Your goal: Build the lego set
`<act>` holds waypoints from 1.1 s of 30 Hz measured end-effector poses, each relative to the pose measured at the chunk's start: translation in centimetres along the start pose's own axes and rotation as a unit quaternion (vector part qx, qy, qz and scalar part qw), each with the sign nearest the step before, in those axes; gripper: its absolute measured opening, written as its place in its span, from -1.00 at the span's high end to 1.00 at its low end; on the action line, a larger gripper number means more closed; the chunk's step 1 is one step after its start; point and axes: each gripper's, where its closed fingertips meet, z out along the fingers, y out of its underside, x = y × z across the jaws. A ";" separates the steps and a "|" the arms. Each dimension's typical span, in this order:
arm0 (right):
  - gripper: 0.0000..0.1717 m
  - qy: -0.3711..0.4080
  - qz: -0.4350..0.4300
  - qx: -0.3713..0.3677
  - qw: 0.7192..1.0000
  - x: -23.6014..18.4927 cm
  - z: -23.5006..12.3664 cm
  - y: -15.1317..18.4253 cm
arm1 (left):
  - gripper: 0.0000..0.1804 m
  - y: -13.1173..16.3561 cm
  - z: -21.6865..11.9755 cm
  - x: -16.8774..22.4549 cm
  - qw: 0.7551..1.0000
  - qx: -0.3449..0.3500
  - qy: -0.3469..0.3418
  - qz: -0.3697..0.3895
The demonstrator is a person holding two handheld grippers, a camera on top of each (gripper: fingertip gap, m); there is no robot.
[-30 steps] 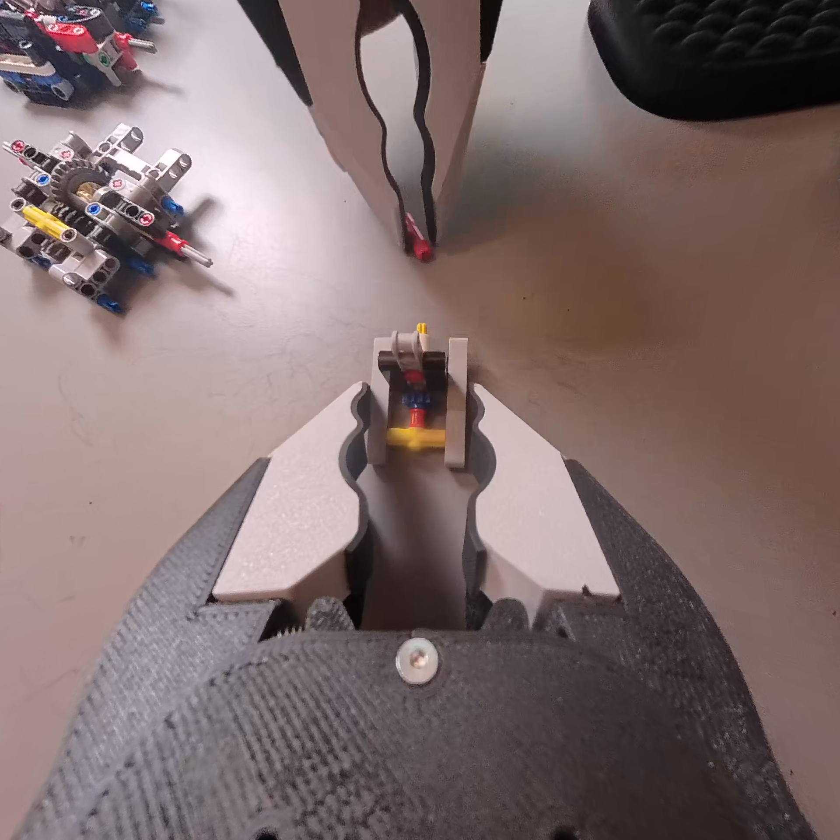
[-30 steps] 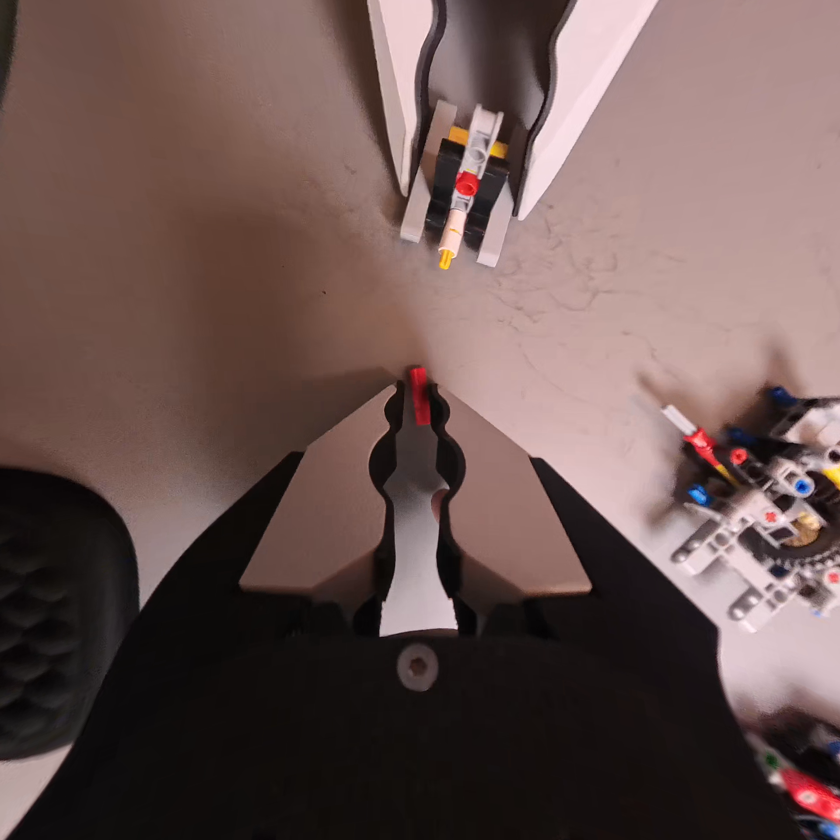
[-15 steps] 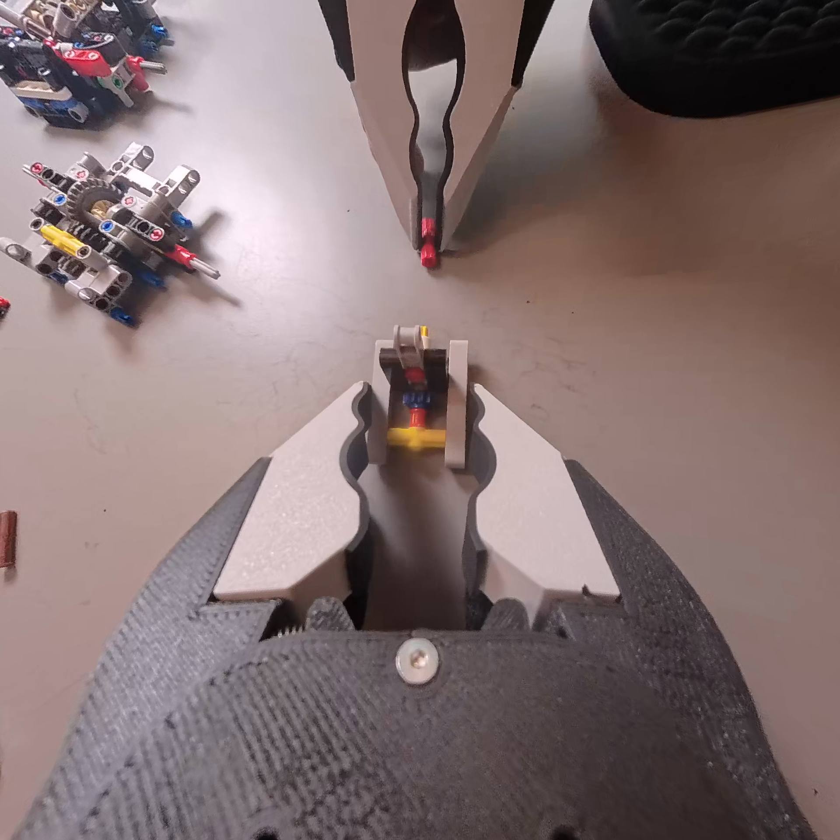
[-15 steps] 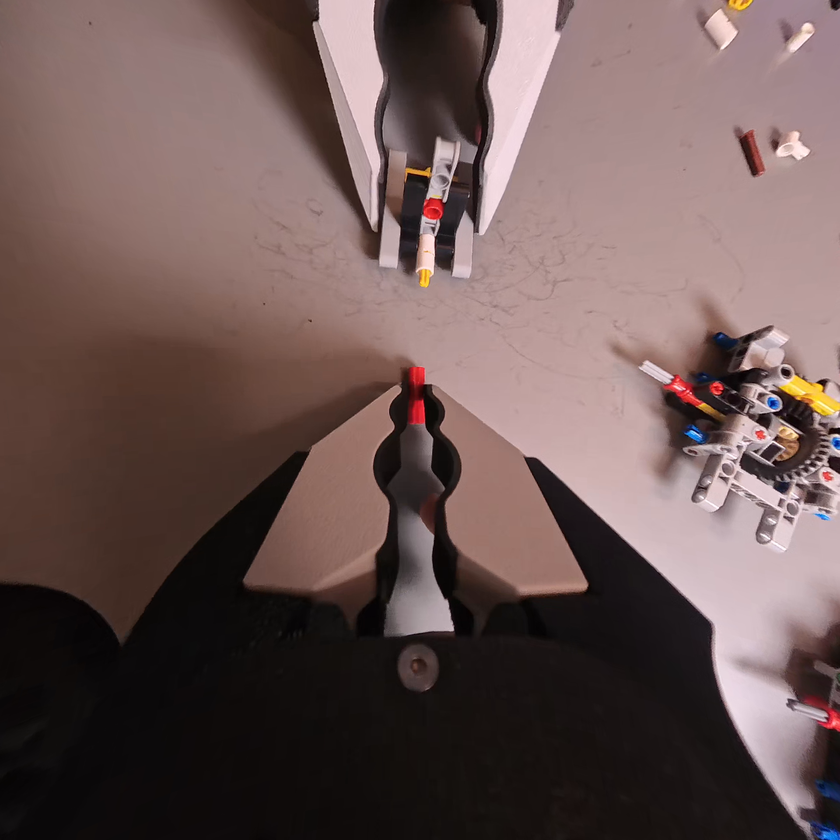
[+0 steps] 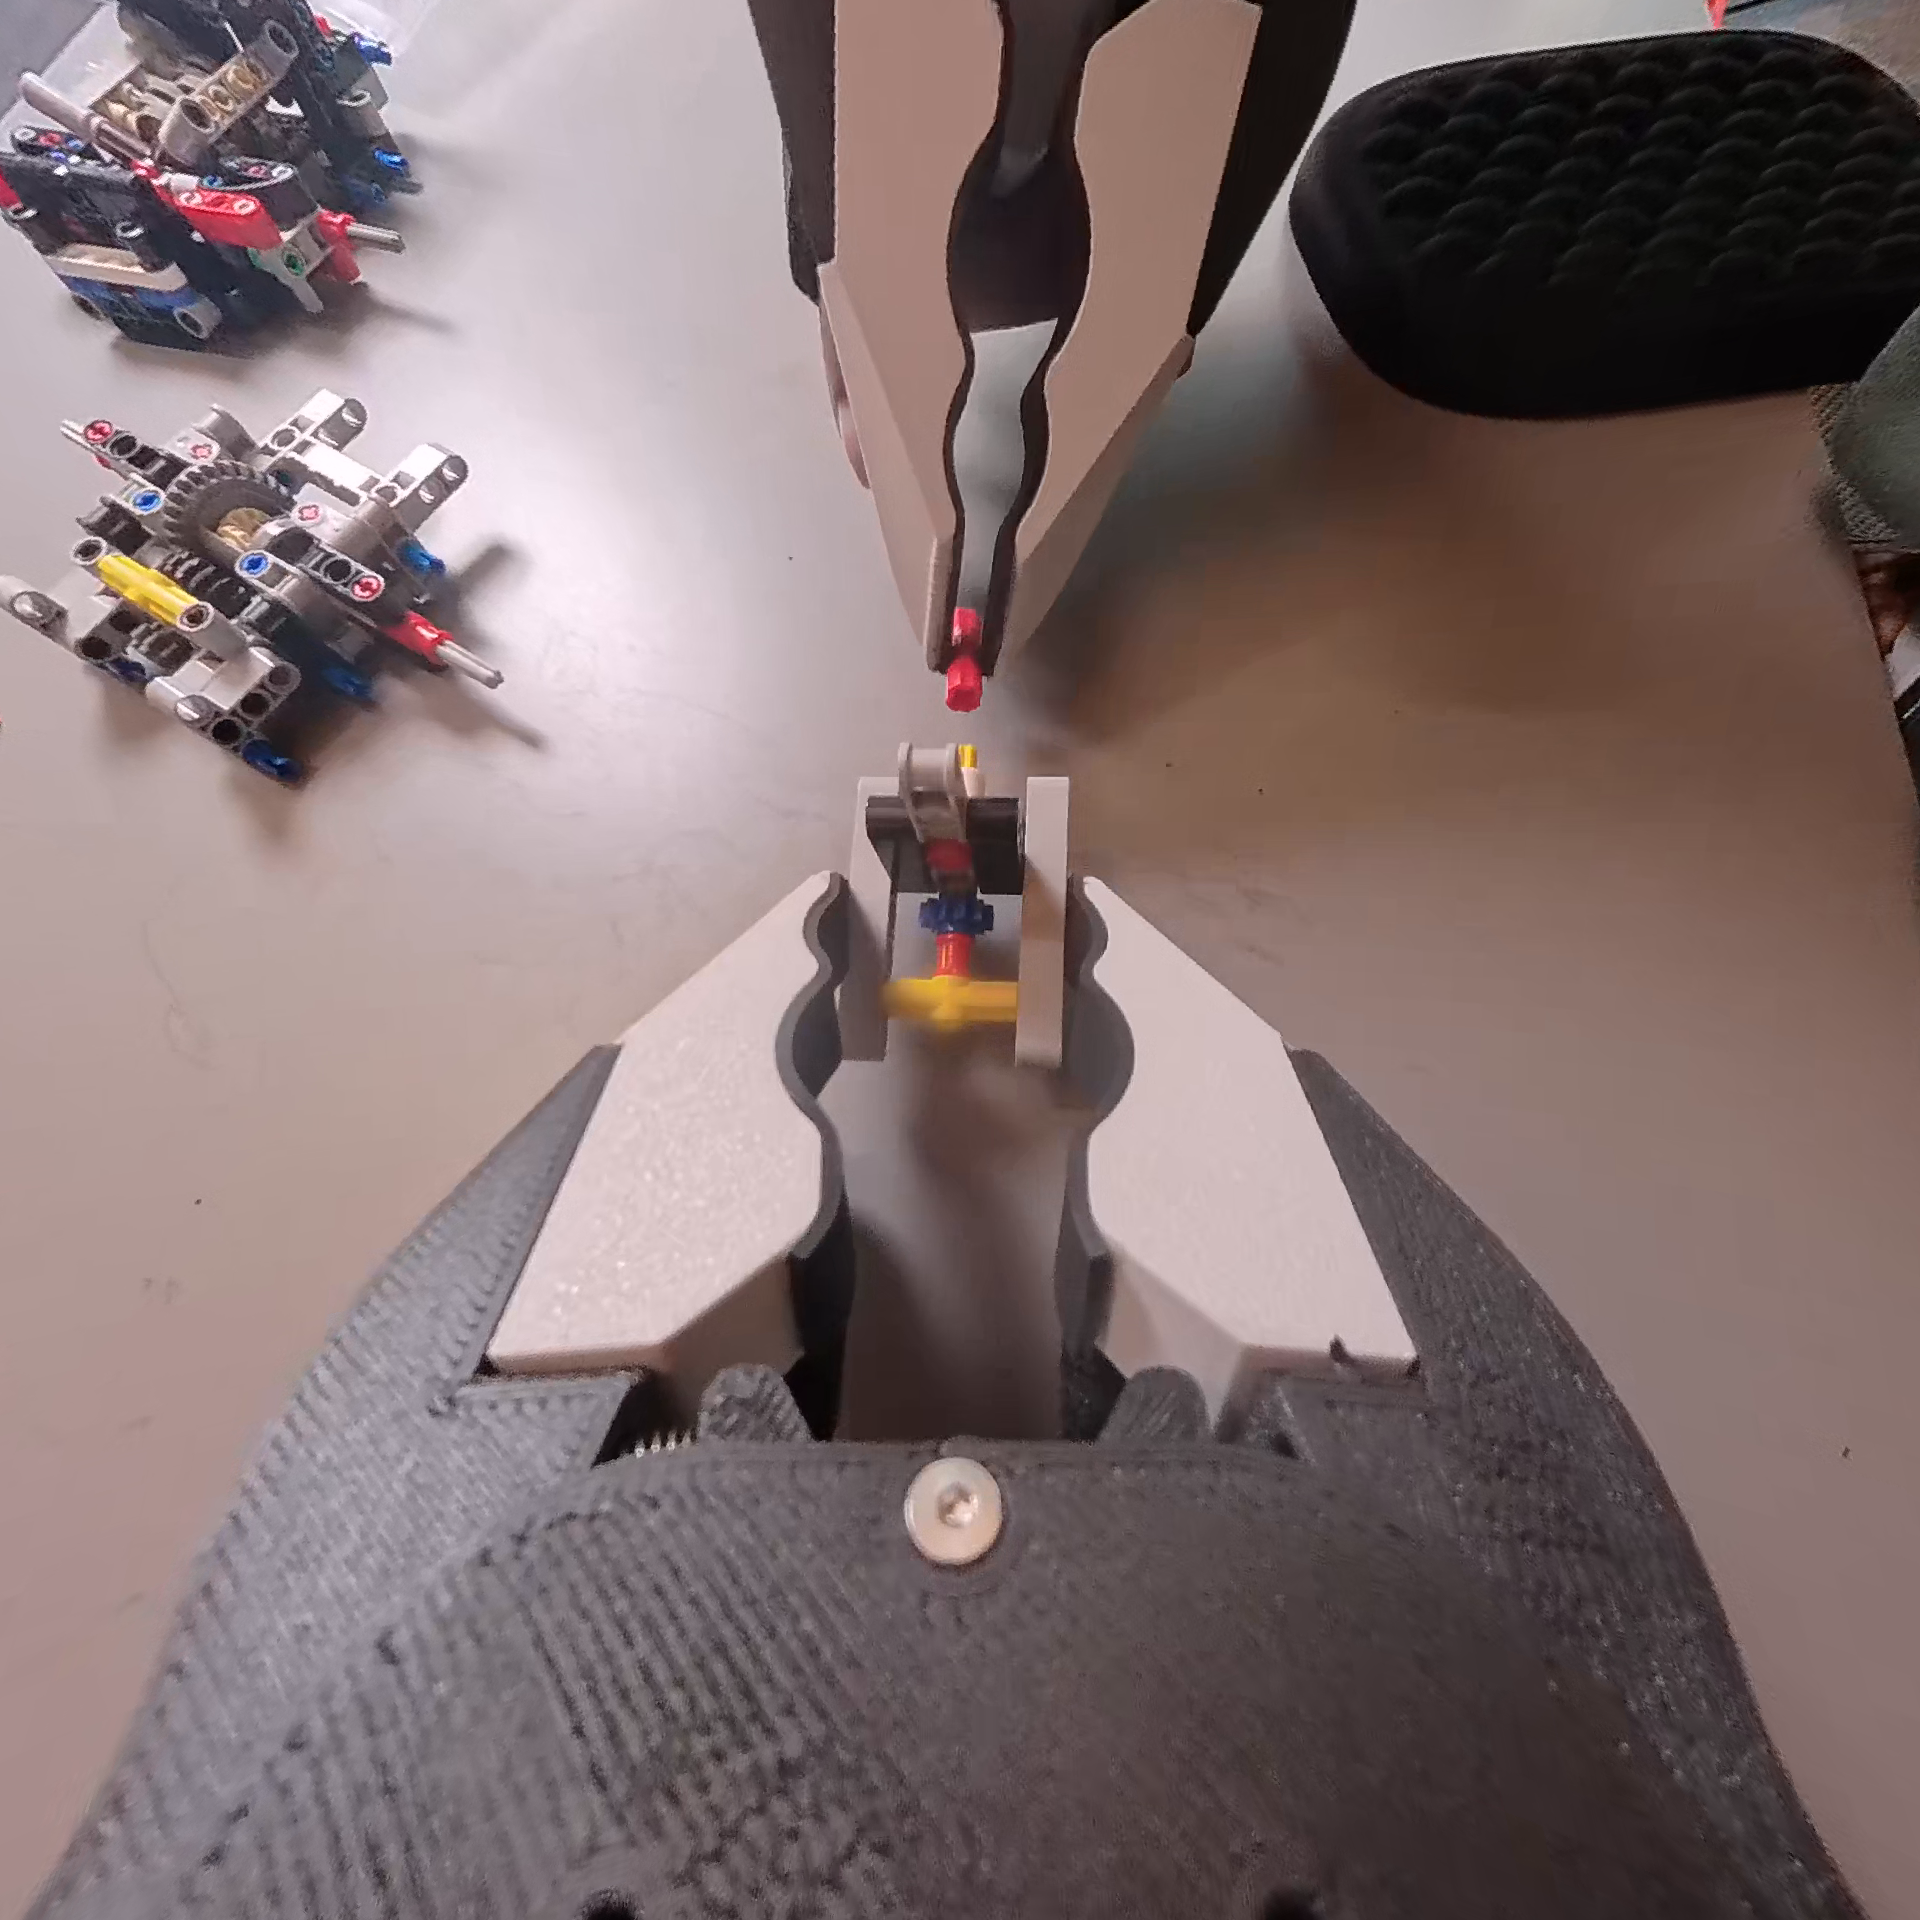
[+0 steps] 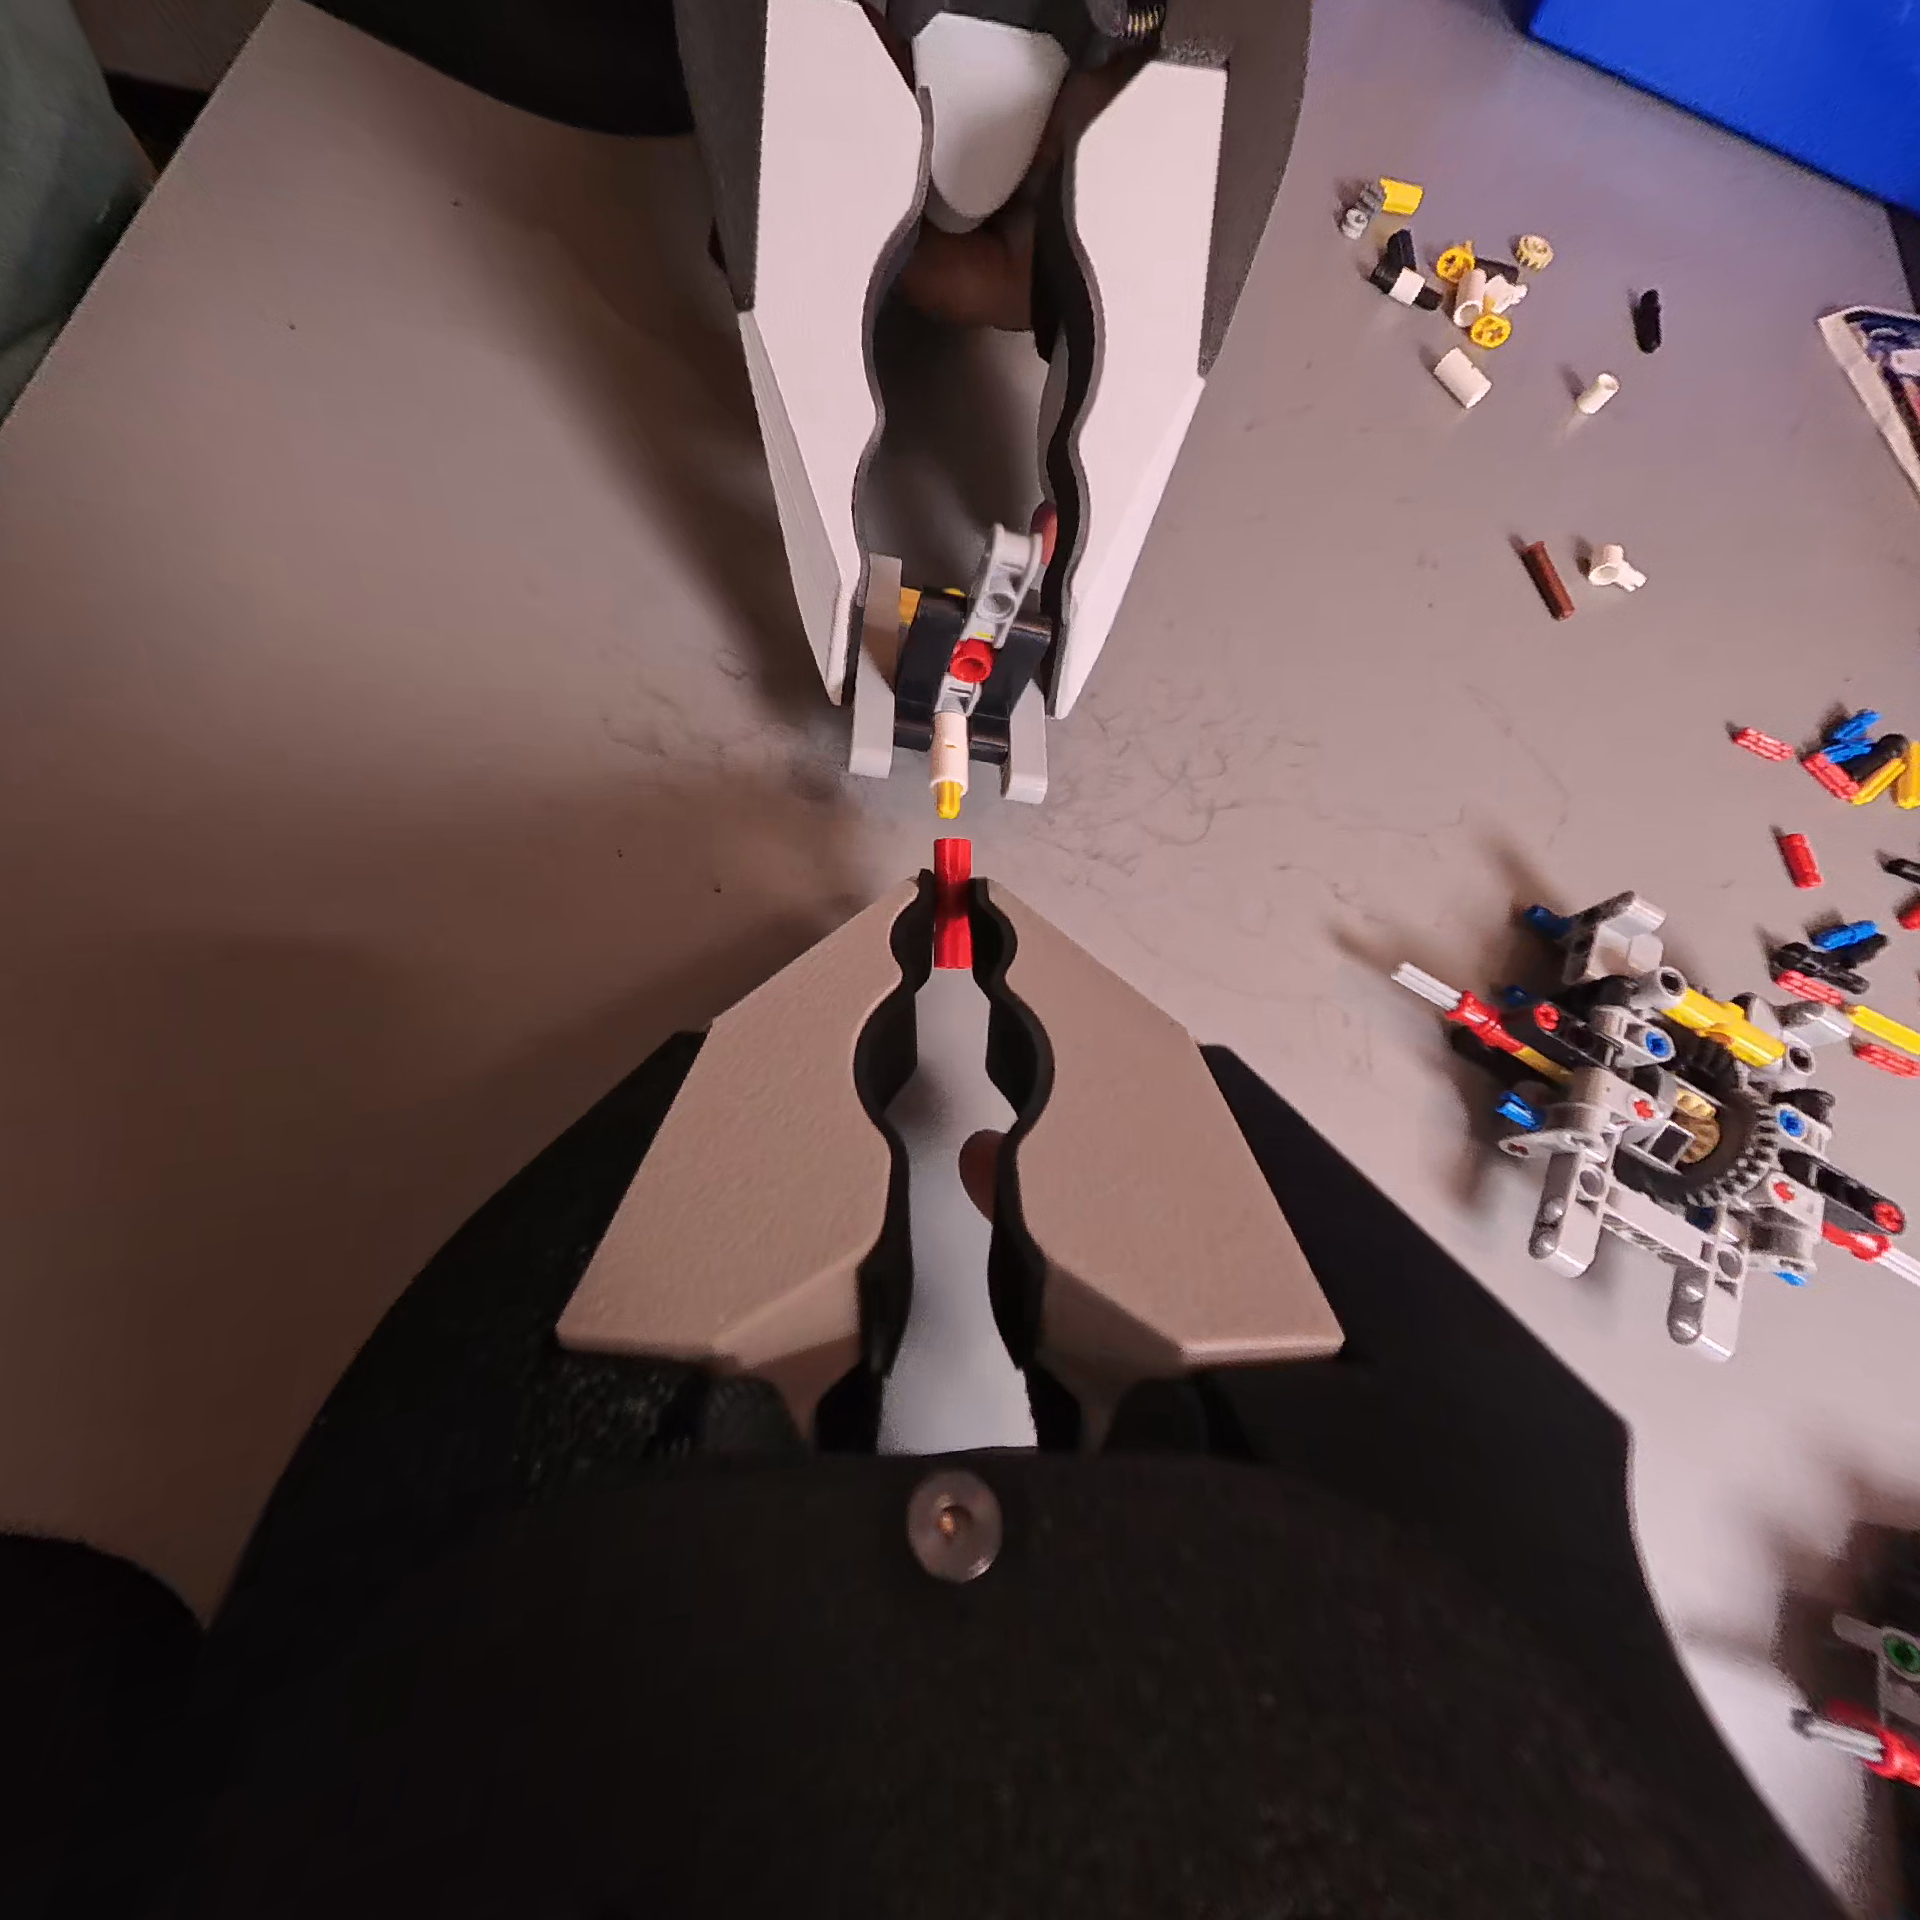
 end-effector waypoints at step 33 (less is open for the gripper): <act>0.95 0.150 -0.169 -0.072 0.972 1.1 1.1 -0.6 | 0.55 0.0 -0.5 -0.8 0.991 0.014 0.035 -0.129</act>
